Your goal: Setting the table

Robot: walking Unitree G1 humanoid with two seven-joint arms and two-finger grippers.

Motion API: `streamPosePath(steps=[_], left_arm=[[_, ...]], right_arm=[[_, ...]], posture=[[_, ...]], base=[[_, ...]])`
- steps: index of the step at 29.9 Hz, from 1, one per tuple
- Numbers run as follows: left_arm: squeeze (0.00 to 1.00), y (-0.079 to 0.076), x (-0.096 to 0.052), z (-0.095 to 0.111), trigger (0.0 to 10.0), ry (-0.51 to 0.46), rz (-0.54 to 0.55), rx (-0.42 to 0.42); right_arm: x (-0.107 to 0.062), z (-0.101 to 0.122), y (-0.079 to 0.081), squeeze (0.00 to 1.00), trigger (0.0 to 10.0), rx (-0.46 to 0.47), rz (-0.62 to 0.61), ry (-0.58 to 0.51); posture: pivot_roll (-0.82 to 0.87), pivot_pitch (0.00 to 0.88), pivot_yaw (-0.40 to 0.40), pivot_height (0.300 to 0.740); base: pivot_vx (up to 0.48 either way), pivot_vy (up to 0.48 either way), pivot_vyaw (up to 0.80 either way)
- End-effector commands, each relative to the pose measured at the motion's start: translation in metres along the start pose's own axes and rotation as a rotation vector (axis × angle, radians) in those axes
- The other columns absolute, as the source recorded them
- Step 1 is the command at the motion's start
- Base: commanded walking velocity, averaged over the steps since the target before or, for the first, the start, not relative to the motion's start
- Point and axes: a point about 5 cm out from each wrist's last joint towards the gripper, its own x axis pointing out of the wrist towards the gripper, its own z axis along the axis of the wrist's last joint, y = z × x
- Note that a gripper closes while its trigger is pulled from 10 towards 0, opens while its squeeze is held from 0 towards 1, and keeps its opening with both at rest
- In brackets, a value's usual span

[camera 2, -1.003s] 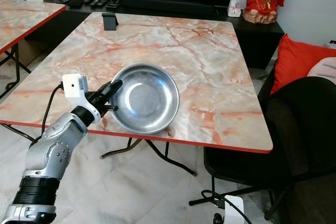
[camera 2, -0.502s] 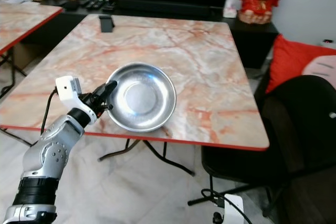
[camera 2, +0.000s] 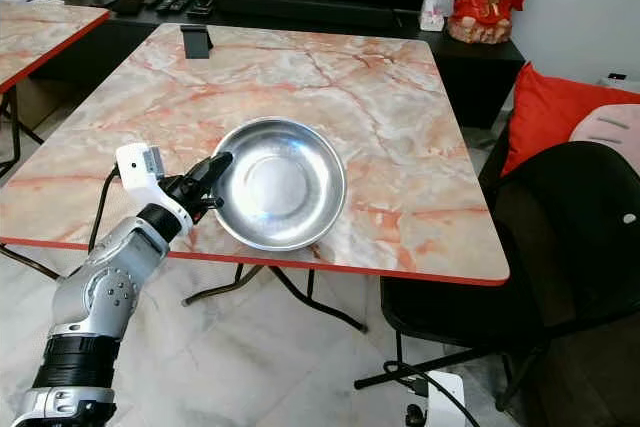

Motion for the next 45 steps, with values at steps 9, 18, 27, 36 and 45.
streamPosePath(steps=[9,18,27,36,45], left_arm=[[0.00,-0.008,0.003,0.002,10.0,-0.003,-0.037,-0.018],[0.00,-0.008,0.003,0.001,10.0,0.000,-0.035,-0.015],[0.00,-0.006,0.003,0.001,10.0,0.008,-0.018,-0.004],[0.00,0.000,-0.005,-0.011,10.0,0.109,-0.016,-0.026],[0.00,0.014,-0.004,-0.023,10.0,0.184,0.131,-0.058]], right_arm=[[0.000,0.001,-0.001,0.00,10.0,0.022,-0.001,-0.009],[0.000,0.001,-0.001,0.00,10.0,0.020,-0.001,-0.010],[0.000,0.002,-0.001,0.00,10.0,0.019,0.000,-0.010],[0.000,0.001,-0.001,0.00,10.0,0.013,0.004,-0.007],[0.000,0.001,-0.001,0.00,10.0,0.011,0.007,-0.004]], posture=[[0.06,0.000,-0.064,0.711],[0.07,0.000,-0.066,0.711],[0.06,0.000,-0.065,0.711],[0.07,0.000,-0.066,0.711],[0.07,0.000,-0.067,0.711]], base=[[0.266,0.000,-0.19],[0.268,0.000,0.00],[0.149,0.000,0.00],[0.000,0.000,0.00],[0.000,0.000,0.00]])
